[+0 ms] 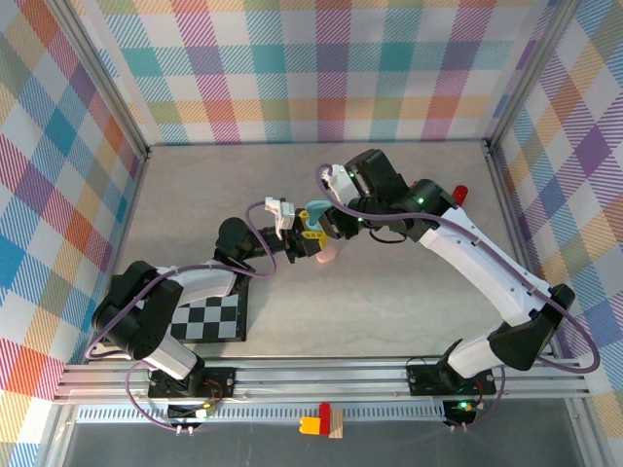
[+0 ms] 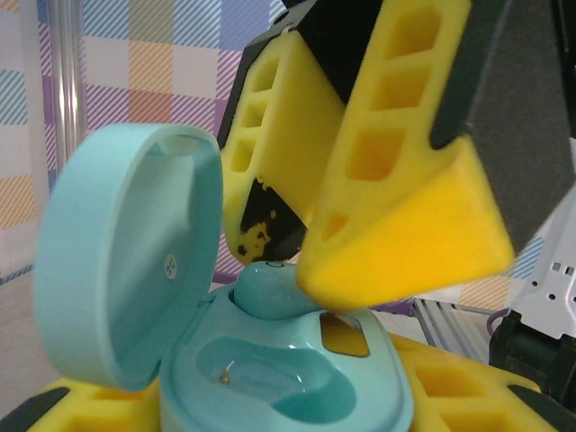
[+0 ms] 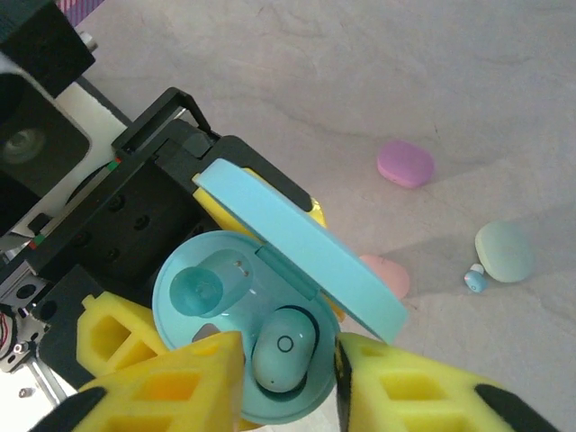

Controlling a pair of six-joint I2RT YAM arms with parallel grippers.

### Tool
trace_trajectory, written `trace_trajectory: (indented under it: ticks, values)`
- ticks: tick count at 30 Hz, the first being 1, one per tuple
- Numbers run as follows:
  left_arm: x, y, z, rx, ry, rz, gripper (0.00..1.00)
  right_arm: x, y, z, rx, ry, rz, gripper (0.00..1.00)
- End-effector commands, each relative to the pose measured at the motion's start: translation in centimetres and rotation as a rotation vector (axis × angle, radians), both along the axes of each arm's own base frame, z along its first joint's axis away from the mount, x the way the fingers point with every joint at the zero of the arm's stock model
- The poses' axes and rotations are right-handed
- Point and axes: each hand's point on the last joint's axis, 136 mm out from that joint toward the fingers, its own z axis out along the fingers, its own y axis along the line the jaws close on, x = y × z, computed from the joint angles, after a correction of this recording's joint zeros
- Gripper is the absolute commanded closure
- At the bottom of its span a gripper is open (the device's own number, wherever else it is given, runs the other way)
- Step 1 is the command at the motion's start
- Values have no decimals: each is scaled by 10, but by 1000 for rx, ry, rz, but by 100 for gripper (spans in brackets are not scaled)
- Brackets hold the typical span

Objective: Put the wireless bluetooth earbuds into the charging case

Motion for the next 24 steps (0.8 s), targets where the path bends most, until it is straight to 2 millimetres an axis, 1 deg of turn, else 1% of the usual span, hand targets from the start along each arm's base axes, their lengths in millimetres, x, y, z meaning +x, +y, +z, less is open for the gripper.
trace_trajectory:
  ticks: [1, 4, 6, 8, 10, 12, 13, 16, 18, 20, 24]
  values:
    - [-3, 4, 11, -23, -60, -14, 58, -3, 1, 11, 20, -27, 16, 62]
    - [-3, 4, 10, -23, -62, -10, 58, -5, -3, 25, 67, -71, 2, 56]
    - [-4, 5, 10, -22, -62, -7, 58, -10, -6, 39, 122, -107, 7, 50]
    - [-4, 6, 10, -23, -66, 0, 58, -14, -13, 52, 193, -136, -2, 48]
    - [-4, 8, 10, -23, -69, 7, 58, -15, -25, 61, 276, -147, -22, 46]
    - [-4, 9, 10, -24, -69, 12, 58, -13, -42, 62, 358, -137, -76, 46]
    - [-4, 10, 10, -24, -68, 13, 58, -8, -52, 61, 399, -126, -114, 46]
    - [-6, 11, 11, -25, -73, 14, 58, 12, -84, 44, 507, -71, -258, 46]
    - [-6, 12, 13, -27, -75, 15, 58, 30, -99, 20, 528, -10, -347, 45]
    - [-7, 13, 14, -28, -78, 15, 58, 45, -105, -7, 514, 65, -403, 45]
    - [-10, 15, 15, -31, -79, 16, 58, 75, -104, -71, 401, 186, -476, 43]
